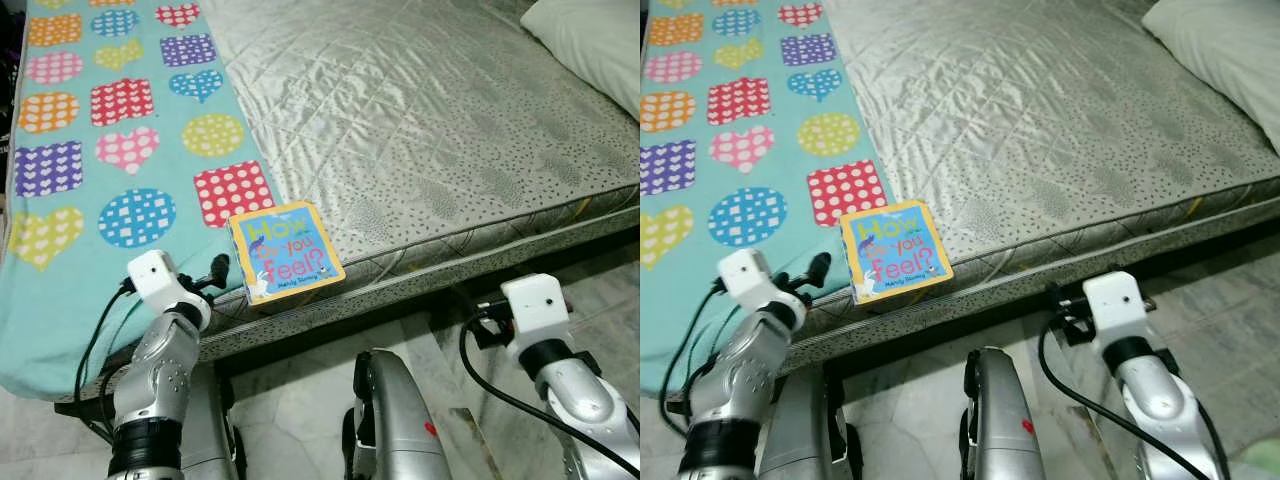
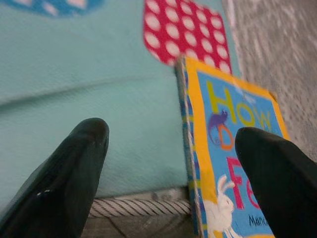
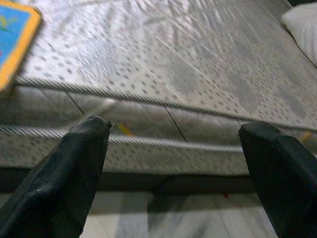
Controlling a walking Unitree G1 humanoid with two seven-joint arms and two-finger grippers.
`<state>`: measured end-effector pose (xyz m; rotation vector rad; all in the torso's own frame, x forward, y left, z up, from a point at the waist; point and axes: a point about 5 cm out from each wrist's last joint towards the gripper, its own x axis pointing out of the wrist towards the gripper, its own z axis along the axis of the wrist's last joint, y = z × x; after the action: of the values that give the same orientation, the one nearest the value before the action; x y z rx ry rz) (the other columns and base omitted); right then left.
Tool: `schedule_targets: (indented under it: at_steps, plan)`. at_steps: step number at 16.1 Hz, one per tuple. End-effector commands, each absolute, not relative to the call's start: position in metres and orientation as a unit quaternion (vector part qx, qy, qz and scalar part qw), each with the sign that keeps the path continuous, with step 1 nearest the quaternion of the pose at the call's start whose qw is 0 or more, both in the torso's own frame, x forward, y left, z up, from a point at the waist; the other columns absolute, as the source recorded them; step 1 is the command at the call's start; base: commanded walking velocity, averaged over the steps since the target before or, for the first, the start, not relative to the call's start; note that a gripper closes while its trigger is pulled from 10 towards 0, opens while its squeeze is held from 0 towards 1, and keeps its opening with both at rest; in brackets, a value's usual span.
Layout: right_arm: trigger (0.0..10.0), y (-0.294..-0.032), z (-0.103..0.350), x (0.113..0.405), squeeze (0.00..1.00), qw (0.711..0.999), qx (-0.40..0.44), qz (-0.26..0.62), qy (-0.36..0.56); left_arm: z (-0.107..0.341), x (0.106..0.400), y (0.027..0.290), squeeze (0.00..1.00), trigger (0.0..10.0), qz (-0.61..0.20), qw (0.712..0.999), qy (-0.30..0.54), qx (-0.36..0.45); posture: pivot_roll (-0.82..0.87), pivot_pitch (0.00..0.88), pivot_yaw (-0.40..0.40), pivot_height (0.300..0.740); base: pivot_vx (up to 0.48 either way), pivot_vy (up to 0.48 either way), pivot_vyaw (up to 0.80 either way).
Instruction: Clean up the room
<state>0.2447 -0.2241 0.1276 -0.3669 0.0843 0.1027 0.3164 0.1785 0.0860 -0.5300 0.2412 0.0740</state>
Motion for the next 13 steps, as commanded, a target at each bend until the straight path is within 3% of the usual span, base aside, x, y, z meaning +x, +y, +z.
schedule_targets:
  at_steps: [1,10,13]
  plan:
    - [10.0,-0.231,0.131,0.239,0.0,0.981,-0.187,0.038,0.045,0.079,0.318,0.174,0.0,10.0,0.022,0.953,0.138,-0.269,-0.23,0.271,-0.039,0.545,0.0,0.0,0.0]
    - [10.0,-0.235,0.142,0.232,0.0,0.978,-0.197,0.042,0.044,0.051,0.327,0.136,0.0,10.0,-0.057,0.91,0.237,-0.336,-0.27,0.262,-0.033,0.545,0.0,0.0,0.0]
    - [10.0,-0.217,0.149,0.227,0.0,0.985,-0.116,0.122,0.047,0.043,0.324,0.128,0.0,10.0,-0.07,0.897,0.262,-0.348,-0.27,0.253,-0.027,0.545,0.0,0.0,0.0]
